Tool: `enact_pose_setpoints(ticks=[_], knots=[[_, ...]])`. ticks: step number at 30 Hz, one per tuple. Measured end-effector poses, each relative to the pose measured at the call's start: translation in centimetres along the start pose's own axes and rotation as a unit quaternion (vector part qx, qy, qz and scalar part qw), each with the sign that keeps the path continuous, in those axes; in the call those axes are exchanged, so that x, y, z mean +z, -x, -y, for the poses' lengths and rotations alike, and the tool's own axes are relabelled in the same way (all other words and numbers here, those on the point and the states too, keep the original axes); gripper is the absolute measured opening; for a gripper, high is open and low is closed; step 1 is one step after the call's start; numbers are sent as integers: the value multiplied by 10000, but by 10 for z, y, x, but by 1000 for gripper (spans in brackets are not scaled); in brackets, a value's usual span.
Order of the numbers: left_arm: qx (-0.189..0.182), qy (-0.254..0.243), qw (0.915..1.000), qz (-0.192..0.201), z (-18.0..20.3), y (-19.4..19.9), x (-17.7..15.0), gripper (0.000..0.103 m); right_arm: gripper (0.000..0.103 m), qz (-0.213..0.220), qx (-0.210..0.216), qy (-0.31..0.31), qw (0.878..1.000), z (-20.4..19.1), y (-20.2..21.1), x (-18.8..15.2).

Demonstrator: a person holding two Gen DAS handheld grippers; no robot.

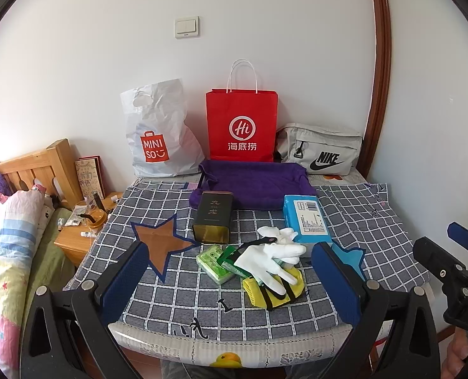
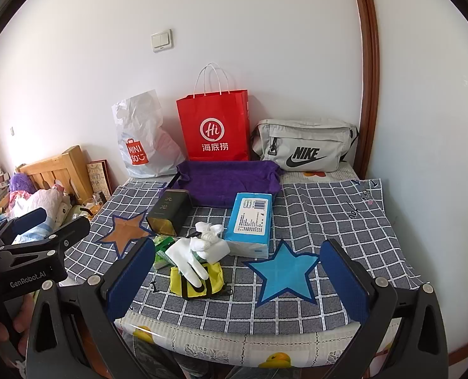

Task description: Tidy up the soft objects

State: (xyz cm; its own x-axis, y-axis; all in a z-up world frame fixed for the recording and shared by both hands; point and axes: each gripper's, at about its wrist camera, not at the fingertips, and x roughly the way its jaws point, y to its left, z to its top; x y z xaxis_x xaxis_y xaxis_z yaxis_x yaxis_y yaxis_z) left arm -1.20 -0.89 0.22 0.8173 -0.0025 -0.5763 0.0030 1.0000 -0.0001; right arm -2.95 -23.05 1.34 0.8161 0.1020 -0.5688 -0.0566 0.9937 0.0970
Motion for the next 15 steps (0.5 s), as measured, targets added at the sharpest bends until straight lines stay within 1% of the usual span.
enact_pose_setpoints(ticks=[15], knots=[[2, 6, 10000, 5, 2, 0, -1, 103, 103, -3, 7, -4, 10000, 0, 1, 0]])
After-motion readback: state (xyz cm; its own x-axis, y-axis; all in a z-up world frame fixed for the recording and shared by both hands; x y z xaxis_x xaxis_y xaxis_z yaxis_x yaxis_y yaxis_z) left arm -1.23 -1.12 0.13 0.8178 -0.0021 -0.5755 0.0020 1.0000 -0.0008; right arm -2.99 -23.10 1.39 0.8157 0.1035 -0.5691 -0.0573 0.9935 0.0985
